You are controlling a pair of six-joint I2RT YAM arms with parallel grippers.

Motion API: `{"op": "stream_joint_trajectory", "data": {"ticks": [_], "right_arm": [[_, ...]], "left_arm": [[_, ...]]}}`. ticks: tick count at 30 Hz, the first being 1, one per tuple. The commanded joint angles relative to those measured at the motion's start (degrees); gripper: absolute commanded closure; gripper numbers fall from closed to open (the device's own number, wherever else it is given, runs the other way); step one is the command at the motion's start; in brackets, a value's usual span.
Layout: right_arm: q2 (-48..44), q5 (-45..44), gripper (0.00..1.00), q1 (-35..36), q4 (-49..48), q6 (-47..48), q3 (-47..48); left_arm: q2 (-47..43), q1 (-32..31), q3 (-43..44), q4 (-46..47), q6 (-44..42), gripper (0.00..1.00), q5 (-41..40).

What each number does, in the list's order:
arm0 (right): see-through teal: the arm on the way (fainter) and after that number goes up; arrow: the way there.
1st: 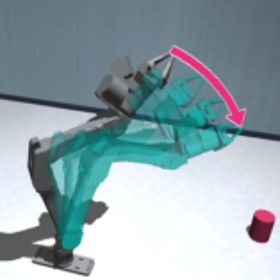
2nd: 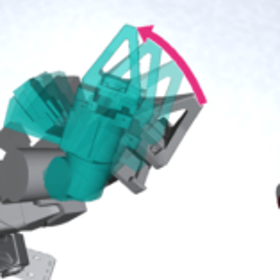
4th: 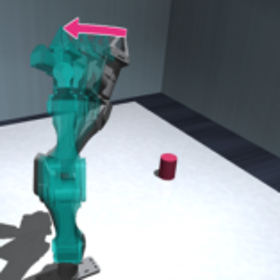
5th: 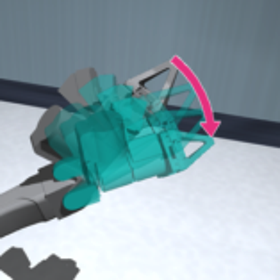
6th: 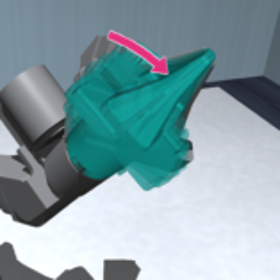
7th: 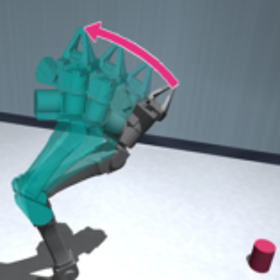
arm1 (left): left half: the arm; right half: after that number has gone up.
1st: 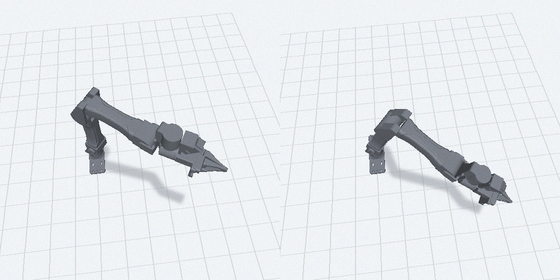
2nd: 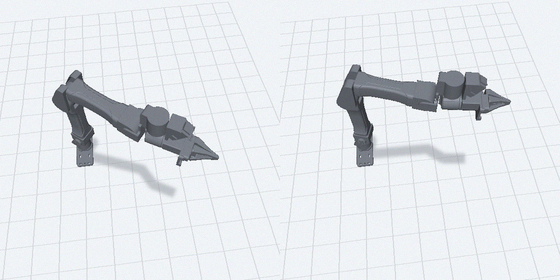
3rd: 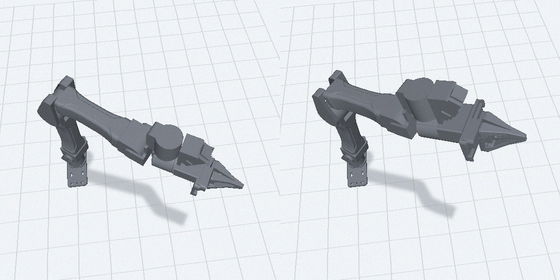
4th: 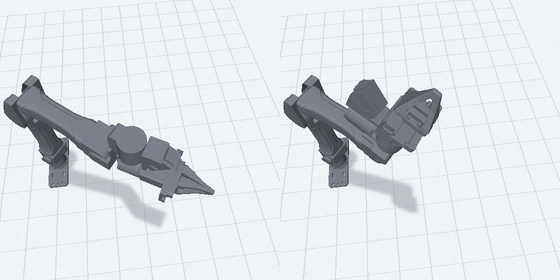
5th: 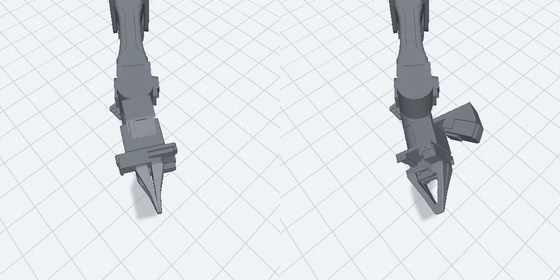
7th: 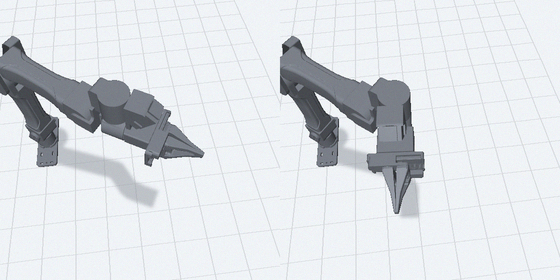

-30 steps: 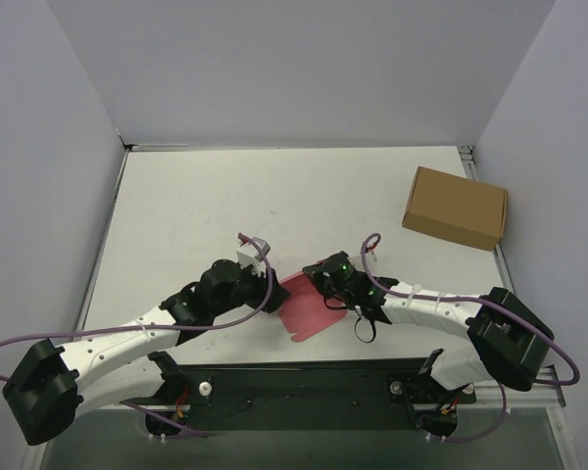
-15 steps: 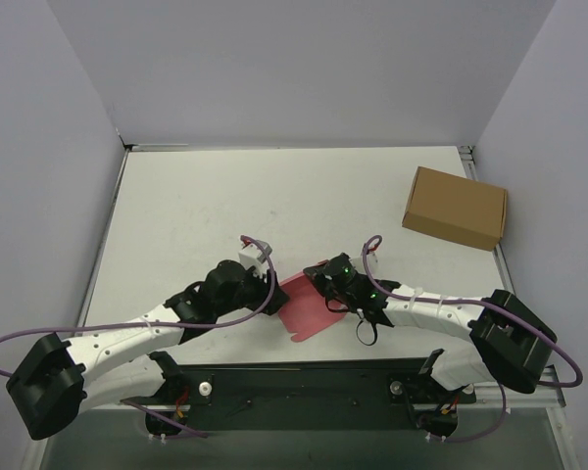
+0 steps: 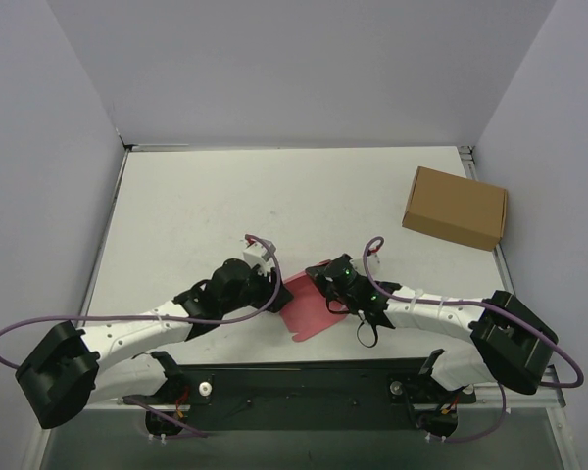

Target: Fold the paper box

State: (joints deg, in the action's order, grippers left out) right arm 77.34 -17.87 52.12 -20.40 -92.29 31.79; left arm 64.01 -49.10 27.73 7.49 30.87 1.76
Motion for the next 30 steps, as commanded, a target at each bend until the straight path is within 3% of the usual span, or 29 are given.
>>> {"op": "stream_joint_trajectory", "data": {"ticks": [1,8,14,17,23,27,30], "right_arm": [[-0.1,-3.0,1.0,0.5,5.9,2.4,-2.1],[0.2,-3.5,1.0,0.7,5.8,2.3,-3.3],[-0.9,-4.3,1.0,1.0,6.0,1.9,-4.9],[-1.1,-4.7,1.0,1.1,6.1,2.3,-5.1],[-1.1,-5.0,1.0,1.1,5.8,3.1,-4.5],[-1.8,-5.9,1.0,1.1,8.5,3.8,-2.8],[-2.5,-6.4,1.0,1.1,10.0,3.8,-1.9]], "left_arm": [[1.4,-0.4,0.8,8.7,0.0,0.41,-0.4],[0.3,-0.3,-0.2,10.3,1.1,0.41,0.2],[-6.0,-0.2,0.3,7.7,0.1,0.39,-0.2],[-7.6,0.1,1.3,5.8,-2.7,0.35,-0.8],[-1.8,1.0,4.1,2.5,-6.5,0.34,-0.5],[0.7,-0.2,5.1,3.2,-14.3,0.29,1.9],[0.9,-2.1,5.4,3.2,-21.2,0.26,-0.6]]}}
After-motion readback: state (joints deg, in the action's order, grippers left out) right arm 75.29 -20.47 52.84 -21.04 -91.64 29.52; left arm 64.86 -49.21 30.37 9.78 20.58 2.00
